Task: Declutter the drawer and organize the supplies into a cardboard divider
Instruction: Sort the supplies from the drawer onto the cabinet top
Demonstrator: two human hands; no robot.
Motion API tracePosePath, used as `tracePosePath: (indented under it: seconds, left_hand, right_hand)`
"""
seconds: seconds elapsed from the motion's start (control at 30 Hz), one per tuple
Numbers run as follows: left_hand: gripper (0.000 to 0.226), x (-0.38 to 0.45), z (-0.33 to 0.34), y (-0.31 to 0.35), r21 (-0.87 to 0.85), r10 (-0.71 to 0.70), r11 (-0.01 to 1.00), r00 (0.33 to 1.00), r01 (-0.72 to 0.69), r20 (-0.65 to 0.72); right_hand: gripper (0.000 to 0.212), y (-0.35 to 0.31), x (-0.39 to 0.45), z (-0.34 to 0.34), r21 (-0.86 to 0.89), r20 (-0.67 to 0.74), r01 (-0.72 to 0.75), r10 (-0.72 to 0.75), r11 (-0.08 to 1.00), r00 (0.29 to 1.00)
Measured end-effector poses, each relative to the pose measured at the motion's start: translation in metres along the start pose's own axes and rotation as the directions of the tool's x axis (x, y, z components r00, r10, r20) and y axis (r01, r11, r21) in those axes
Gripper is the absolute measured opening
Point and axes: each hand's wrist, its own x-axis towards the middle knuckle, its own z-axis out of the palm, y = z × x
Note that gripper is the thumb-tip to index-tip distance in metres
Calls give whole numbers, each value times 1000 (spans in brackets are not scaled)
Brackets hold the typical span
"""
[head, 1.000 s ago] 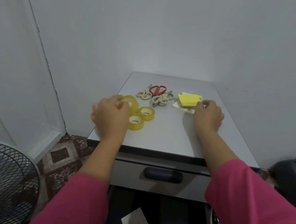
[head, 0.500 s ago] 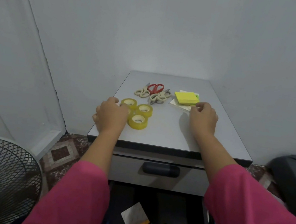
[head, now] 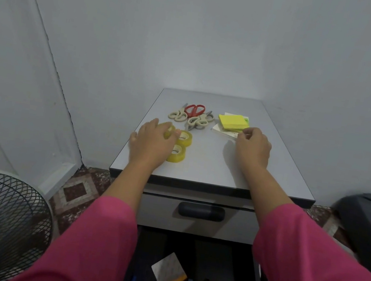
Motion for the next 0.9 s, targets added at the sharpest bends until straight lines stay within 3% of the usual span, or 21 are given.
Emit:
tracePosePath:
  seconds: [0.13, 0.57, 0.73, 0.9]
  left_hand:
    - [47, -6, 0, 8, 103, 189, 973, 973, -204, 135]
    - [49, -8, -2, 13, 89, 182, 977, 973, -195, 141]
    - [55, -16, -4, 10, 59, 265, 963, 964, -264, 0]
    - [51, -42, -4, 17, -68, 473, 868, 860, -492, -191]
  right_hand:
    - [27, 1, 0, 0, -13, -2, 11, -11, 1000, 1000]
    - [28, -1, -5, -3, -13, 41, 27, -26, 1000, 999]
    - [29, -1, -24, -13, 49, 87, 34, -38, 998, 995]
    - [23, -3, -62, -32, 190, 102, 86, -107, 978, 989]
